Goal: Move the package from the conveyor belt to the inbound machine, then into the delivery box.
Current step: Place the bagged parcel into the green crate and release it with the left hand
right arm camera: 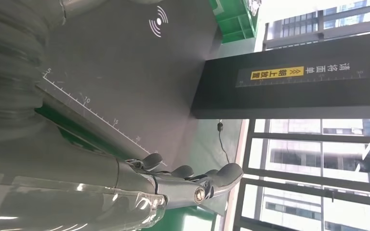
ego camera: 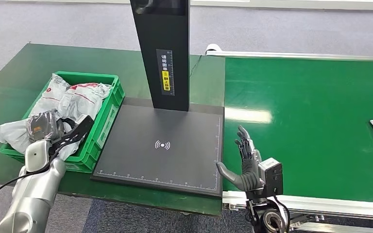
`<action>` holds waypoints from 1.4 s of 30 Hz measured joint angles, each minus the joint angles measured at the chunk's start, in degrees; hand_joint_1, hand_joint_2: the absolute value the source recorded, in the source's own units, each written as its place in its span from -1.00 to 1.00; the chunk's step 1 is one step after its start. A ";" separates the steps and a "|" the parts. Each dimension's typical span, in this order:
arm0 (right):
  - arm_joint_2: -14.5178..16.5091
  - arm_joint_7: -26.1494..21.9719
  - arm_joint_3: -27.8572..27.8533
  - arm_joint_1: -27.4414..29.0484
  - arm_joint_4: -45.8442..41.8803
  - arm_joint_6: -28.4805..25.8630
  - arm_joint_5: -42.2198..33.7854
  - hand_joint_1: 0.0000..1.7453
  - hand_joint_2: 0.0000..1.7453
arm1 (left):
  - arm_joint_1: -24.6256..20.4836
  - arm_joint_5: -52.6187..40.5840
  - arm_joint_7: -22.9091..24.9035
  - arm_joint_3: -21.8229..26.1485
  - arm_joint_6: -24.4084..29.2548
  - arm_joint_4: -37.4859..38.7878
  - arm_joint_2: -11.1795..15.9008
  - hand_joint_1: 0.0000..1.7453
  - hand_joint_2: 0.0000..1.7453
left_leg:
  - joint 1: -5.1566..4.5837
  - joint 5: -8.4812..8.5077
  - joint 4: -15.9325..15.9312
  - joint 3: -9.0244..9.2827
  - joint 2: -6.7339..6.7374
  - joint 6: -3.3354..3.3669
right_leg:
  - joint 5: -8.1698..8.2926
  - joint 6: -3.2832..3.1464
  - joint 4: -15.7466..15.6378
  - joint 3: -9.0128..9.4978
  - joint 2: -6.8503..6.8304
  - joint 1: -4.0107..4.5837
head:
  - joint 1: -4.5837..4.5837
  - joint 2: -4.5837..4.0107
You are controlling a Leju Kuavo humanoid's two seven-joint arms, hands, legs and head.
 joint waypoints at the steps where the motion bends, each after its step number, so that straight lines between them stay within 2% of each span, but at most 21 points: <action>1: 0.00 0.03 -0.06 0.00 0.00 0.09 0.05 -1.00 1.00 | -0.90 -0.43 0.64 -0.05 0.17 1.49 0.30 -1.00 1.00 | 0.00 0.01 0.00 0.00 0.02 0.00 | 0.01 0.00 0.00 0.00 0.00 0.00 | 0.00 0.00; 8: 0.02 0.32 -0.11 0.04 0.00 0.27 0.15 -1.00 1.00 | -3.59 -2.70 4.34 -0.35 6.27 7.29 1.82 -1.00 1.00 | 0.01 0.02 0.00 -0.01 0.12 -0.01 | 0.03 -0.03 0.02 -0.05 0.06 0.02 | 0.01 0.00; 12: 0.02 0.47 -0.11 0.09 -0.06 0.26 0.17 -1.00 1.00 | -3.71 -2.03 3.00 -0.29 10.26 8.38 2.10 -1.00 -1.00 | 0.01 0.02 0.00 -0.04 0.12 -0.02 | 0.02 -0.03 0.02 -0.08 0.06 0.02 | 0.00 0.00; 14: 0.01 0.58 -0.11 0.22 -0.30 0.22 0.13 -1.00 1.00 | -3.52 0.23 -0.46 -0.12 12.66 8.34 2.07 -1.00 -1.00 | 0.01 0.02 0.00 -0.04 0.11 -0.02 | 0.02 -0.03 0.01 -0.09 0.05 0.02 | 0.00 0.00; 18: -0.01 0.68 -0.13 0.73 -1.05 -0.03 -0.39 -1.00 1.00 | -1.50 6.17 -12.49 1.12 14.84 3.45 1.28 -1.00 -1.00 | 0.00 0.02 0.01 -0.05 0.12 -0.01 | 0.02 -0.03 0.01 -0.11 0.06 0.02 | -0.01 -0.01; 22: -0.07 0.69 -0.13 1.18 -1.54 -0.39 -1.05 -1.00 1.00 | 0.86 12.69 -25.62 4.28 15.07 -4.38 -1.27 -1.00 -1.00 | 0.00 0.01 0.01 -0.10 0.15 -0.01 | 0.02 -0.02 0.01 -0.14 0.07 0.01 | 0.01 0.00; 24: -0.09 0.68 -0.13 1.28 -1.63 -0.53 -1.24 -1.00 1.00 | 1.47 15.68 -29.94 5.98 15.08 -7.14 -2.74 -1.00 -1.00 | 0.00 0.00 0.01 -0.11 0.15 -0.01 | 0.02 -0.02 0.01 -0.15 0.07 0.01 | 0.01 0.00; 30: -0.15 0.66 -0.13 1.37 -1.74 -0.63 -1.41 -1.00 1.00 | 2.50 18.11 -33.06 8.82 15.08 -11.55 -5.15 -1.00 -1.00 | 0.00 -0.01 0.01 -0.11 0.14 -0.01 | 0.02 -0.02 0.01 -0.16 0.07 0.02 | 0.00 0.00; 35: -0.28 0.11 -0.08 1.36 -1.75 -1.24 -2.13 -1.00 1.00 | 4.24 29.29 -45.36 11.00 15.08 -17.18 -8.47 -1.00 -1.00 | 0.00 -0.01 0.01 -0.11 0.17 -0.01 | 0.02 -0.02 0.01 -0.16 0.09 0.01 | 0.01 0.00; 39: -0.50 -0.40 -0.01 1.35 -1.75 -1.88 -2.84 -1.00 1.00 | 7.67 41.97 -47.28 7.85 14.90 -24.81 -10.59 -1.00 -1.00 | -0.01 -0.04 0.02 -0.12 0.16 0.01 | 0.00 0.00 -0.01 -0.16 0.07 -0.01 | 0.01 0.00; 42: -0.82 -0.83 0.02 1.36 -1.75 -2.25 -3.34 -1.00 1.00 | 10.44 54.98 -46.79 1.30 10.83 -28.56 -10.66 -1.00 -1.00 | -0.02 -0.06 0.02 -0.15 0.13 0.02 | 0.00 0.01 -0.02 -0.16 0.06 -0.02 | -0.01 0.00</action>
